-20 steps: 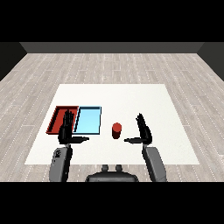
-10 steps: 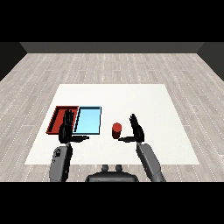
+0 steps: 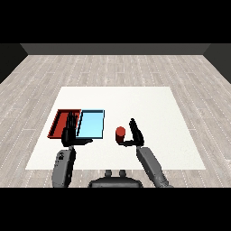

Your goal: Pick the red can and put it in the red box

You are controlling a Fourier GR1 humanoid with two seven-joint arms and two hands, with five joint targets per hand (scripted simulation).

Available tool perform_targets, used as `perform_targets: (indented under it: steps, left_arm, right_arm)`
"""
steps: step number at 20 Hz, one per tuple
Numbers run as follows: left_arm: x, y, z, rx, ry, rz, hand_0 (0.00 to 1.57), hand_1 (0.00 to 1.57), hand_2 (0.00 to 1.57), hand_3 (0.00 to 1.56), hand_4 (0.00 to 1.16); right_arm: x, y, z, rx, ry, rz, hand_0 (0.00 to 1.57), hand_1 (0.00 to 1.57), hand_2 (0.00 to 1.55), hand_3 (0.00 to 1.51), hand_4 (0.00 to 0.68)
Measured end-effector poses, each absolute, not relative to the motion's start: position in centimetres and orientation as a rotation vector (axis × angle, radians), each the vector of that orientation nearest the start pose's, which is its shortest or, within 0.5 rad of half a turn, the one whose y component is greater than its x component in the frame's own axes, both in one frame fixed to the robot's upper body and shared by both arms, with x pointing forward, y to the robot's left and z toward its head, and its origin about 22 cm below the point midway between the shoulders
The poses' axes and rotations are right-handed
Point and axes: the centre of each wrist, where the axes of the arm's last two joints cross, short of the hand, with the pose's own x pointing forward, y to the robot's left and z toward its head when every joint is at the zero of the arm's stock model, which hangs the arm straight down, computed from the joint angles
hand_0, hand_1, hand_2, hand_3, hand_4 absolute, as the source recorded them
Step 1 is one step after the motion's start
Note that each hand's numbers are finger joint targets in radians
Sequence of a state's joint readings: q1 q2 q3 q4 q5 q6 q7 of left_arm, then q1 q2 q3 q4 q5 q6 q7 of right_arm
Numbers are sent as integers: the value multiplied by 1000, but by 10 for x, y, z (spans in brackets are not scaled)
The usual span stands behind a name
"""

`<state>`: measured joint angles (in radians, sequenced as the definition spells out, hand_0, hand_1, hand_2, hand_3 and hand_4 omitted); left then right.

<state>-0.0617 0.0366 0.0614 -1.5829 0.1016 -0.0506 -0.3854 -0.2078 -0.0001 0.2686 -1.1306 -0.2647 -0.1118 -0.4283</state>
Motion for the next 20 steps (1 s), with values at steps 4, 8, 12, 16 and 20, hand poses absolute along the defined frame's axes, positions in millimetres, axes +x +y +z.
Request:
perform_targets:
  steps: [4, 8, 12, 16, 20]
  left_arm:
    - [243, 248, 19, -49, -2032, 50, 0, 0, 0, 0, 0]
    - [247, 248, 16, -46, -2037, 51, 0, 0, 0, 0, 0]
    - [248, 249, 16, -33, -2042, 41, 0, 0, 0, 0, 0]
    - [248, 252, 12, -40, -2041, 40, 0, 0, 0, 0, 0]
    - [249, 258, 17, -38, -2043, 39, 0, 0, 0, 0, 0]
  right_arm:
    - [269, -146, -62, 283, -1678, -22, 0, 0, 0, 0, 0]
    - [273, -142, -74, 295, -1662, -23, 0, 0, 0, 0, 0]
    - [274, -134, -77, 311, -1651, -29, 0, 0, 0, 0, 0]
    - [279, -127, -75, 333, -1650, -43, 0, 0, 0, 0, 0]
    - [290, -117, -70, 336, -1650, -30, 0, 0, 0, 0, 0]
